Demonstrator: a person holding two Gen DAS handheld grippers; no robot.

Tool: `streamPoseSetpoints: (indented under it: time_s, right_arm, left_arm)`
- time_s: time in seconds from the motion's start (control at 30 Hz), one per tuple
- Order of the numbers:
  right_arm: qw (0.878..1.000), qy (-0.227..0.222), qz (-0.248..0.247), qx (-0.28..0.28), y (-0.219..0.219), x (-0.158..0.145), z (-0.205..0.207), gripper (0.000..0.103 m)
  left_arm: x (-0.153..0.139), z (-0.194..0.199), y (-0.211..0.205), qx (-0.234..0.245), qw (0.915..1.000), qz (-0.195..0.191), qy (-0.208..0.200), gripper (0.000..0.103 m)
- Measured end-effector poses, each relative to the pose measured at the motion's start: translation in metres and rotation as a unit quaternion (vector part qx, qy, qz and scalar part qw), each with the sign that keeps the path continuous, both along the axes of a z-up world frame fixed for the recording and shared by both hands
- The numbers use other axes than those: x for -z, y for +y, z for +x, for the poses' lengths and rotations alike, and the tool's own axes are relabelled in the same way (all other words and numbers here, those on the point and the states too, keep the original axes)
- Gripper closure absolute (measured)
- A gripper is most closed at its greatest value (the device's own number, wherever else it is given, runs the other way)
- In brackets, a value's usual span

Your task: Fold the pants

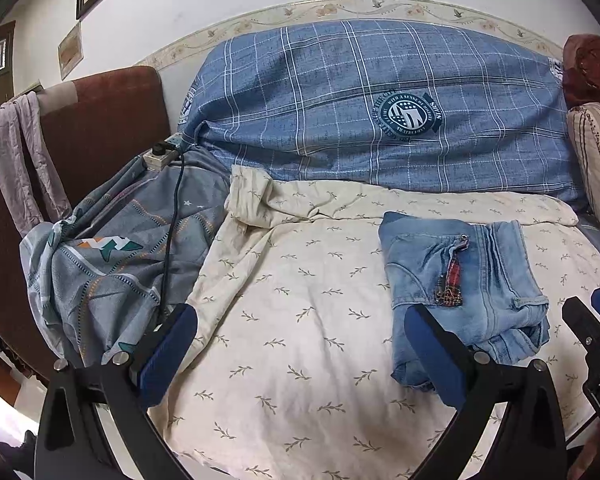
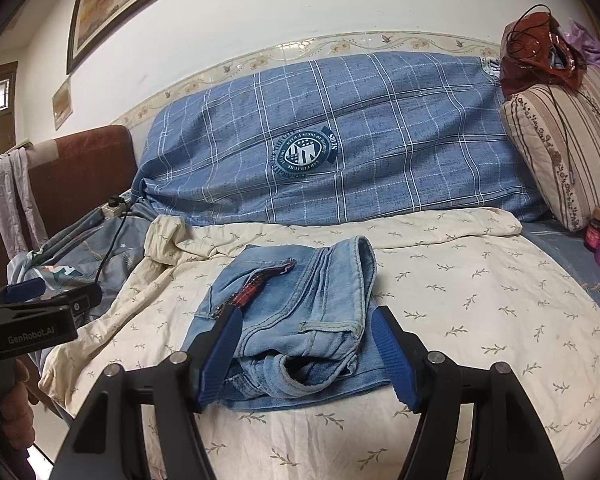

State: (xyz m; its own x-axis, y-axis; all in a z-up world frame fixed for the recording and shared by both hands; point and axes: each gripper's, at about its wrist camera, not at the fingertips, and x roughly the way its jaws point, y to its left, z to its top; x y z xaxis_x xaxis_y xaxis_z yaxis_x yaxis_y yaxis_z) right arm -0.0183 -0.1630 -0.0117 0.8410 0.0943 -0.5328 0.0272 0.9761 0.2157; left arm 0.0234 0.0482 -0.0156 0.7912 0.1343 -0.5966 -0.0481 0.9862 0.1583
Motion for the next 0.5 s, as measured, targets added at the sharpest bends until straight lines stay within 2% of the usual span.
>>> streamPoseSetpoints:
  time_s: [0.5]
  right_arm:
    - [1.0, 0.006, -0.005, -0.009, 0.0064, 0.0023, 0.002, 0.032]
  left_arm:
    - [0.0069, 0.0027, 0.0039, -0.002, 0.9998, -0.007, 0.016, 0.0]
